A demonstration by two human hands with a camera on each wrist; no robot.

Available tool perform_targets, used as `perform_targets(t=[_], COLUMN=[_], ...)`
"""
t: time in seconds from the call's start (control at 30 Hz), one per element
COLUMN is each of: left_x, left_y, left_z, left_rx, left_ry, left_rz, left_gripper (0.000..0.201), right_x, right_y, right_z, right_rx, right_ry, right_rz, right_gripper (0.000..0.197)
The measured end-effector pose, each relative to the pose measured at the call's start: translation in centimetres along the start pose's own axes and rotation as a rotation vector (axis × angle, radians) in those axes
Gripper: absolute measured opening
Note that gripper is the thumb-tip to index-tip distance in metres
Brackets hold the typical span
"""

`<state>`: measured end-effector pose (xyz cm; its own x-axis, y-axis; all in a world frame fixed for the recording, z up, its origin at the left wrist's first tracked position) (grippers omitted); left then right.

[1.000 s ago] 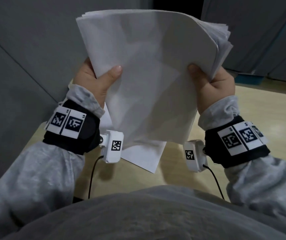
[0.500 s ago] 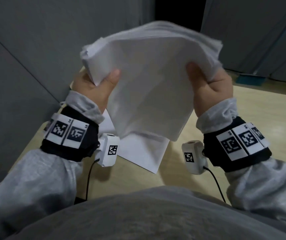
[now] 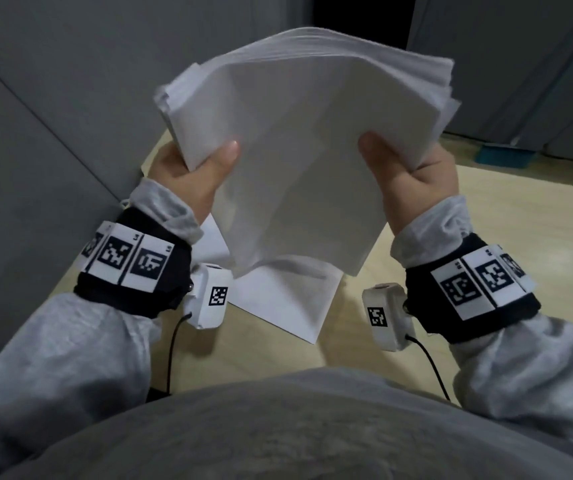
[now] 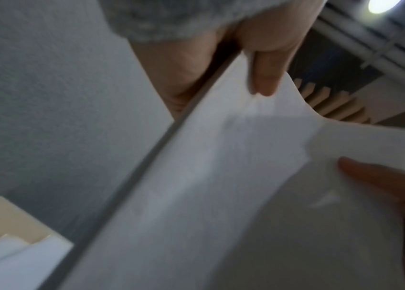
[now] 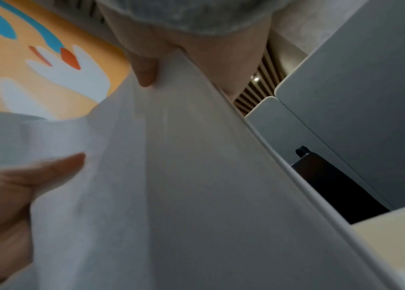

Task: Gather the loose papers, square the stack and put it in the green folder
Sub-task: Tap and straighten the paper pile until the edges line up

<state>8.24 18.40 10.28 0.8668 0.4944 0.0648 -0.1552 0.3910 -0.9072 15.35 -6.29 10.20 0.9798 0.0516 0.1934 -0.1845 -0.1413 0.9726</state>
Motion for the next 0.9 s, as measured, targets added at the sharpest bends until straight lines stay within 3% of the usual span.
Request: perform_targets(t=[0.1, 0.2, 0.27, 0.37, 0.4, 0.47, 0.53, 0.6, 0.67, 0.73, 0.83, 0.9], left_x=[0.3, -0.1, -0.4, -0.4, -0.3, 0.0, 0.0, -0.5, -0.6, -0.2, 0.3, 0.3], left_y=[1.0, 1.9, 1.6, 0.0, -0.1, 0.7, 2.3, 3.6, 4.0, 3.0, 1.3, 1.4], left_z=[-0.7, -2.0, -1.7, -0.3, 0.0, -0.1, -1.0, -2.3, -2.4, -1.5, -0.5, -0.3], left_rx=[-0.023, 0.077, 0.103, 0.046, 0.016, -0.026, -0.071, 0.0, 0.123, 0.151, 0.054, 0.034], left_ry=[0.052, 0.088, 0.027, -0.035, -0.025, 0.005, 0.07, 0.142, 0.128, 0.025, -0.063, -0.069], left_rz=[0.021, 0.072, 0.043, -0.021, -0.03, -0.005, 0.078, 0.144, 0.139, 0.078, -0.044, -0.081], left_gripper=[0.027, 0.021, 0.024, 0.018, 0.023, 0.052, 0.072, 0.079, 0.07, 0.052, 0.051, 0.041], right_x=[0.4, 0.0, -0.3, -0.4, -0.3, -0.2, -0.3, -0.9, -1.1, -0.9, -0.3, -0.5], right_y=[-1.6, -4.1, -3.7, -1.6, -1.4, -2.1, -4.4, -6.3, -6.2, -4.9, -4.1, -4.7], right_z=[0.3, 0.0, 0.0, 0.2, 0.4, 0.4, 0.2, 0.0, 0.1, 0.4, 0.8, 1.3], right_rx=[0.05, -0.175, -0.188, 0.023, 0.09, 0.127, 0.0, -0.179, -0.219, -0.131, -0.036, -0.079], right_ry=[0.007, 0.065, 0.05, 0.002, -0.005, 0.01, 0.065, 0.114, 0.091, 0.033, 0.001, -0.012], right_rz=[-0.097, -0.27, -0.245, -0.119, -0.09, -0.116, -0.244, -0.359, -0.356, -0.283, -0.222, -0.233], right_gripper=[0.015, 0.011, 0.013, 0.014, 0.01, 0.011, 0.018, 0.013, 0.01, 0.014, 0.017, 0.018])
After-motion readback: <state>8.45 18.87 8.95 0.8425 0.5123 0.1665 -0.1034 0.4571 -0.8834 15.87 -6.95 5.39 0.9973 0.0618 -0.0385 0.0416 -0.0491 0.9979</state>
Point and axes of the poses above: each hand's wrist, its own x-axis towards the middle knuckle, its own z-axis out of the back of the hand, y = z × x, the point moved 8 cm from there along x, towards the middle knuckle, and after that the axes turned 10 degrees about x, right-handed, at the moved point
